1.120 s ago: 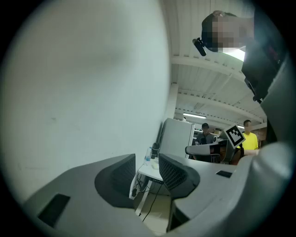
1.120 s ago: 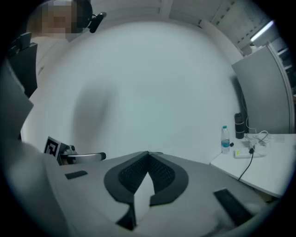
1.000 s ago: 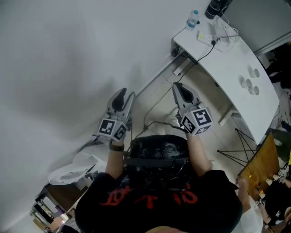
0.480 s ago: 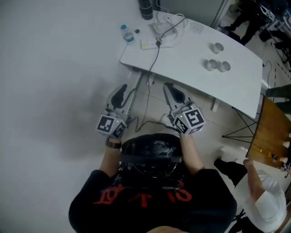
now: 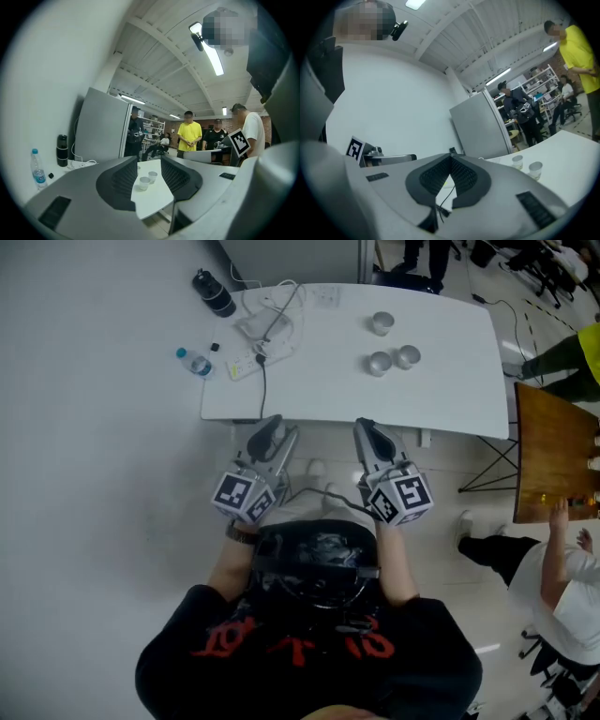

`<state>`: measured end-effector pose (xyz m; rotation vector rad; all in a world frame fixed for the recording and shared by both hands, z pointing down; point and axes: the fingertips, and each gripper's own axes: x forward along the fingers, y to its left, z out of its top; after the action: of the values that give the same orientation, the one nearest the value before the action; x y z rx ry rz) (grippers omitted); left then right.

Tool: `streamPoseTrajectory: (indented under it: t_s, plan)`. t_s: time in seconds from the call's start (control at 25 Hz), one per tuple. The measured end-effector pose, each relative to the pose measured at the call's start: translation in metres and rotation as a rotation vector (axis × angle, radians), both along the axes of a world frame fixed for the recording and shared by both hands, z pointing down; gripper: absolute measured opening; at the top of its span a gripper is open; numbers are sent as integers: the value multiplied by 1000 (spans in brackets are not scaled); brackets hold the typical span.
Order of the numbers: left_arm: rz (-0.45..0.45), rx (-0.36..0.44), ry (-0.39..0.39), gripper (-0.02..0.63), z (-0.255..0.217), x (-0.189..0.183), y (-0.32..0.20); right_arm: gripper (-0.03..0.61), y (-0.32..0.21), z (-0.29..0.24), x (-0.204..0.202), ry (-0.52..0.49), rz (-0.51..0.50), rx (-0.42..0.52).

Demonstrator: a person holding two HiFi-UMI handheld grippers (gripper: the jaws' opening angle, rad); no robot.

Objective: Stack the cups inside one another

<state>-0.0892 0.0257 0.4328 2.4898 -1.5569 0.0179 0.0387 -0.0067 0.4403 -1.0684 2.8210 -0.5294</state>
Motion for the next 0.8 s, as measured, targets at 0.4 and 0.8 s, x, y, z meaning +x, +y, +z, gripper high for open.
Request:
streamPoseTrajectory:
  t_s: [0.4,0.8]
  plan:
    - [176,-9,-7,163,11,34,-109,5,-80,11,63,55,256,-45]
    - [325,-18,-22,163,29,47,-185,6,-135,-1,82,84,279,77]
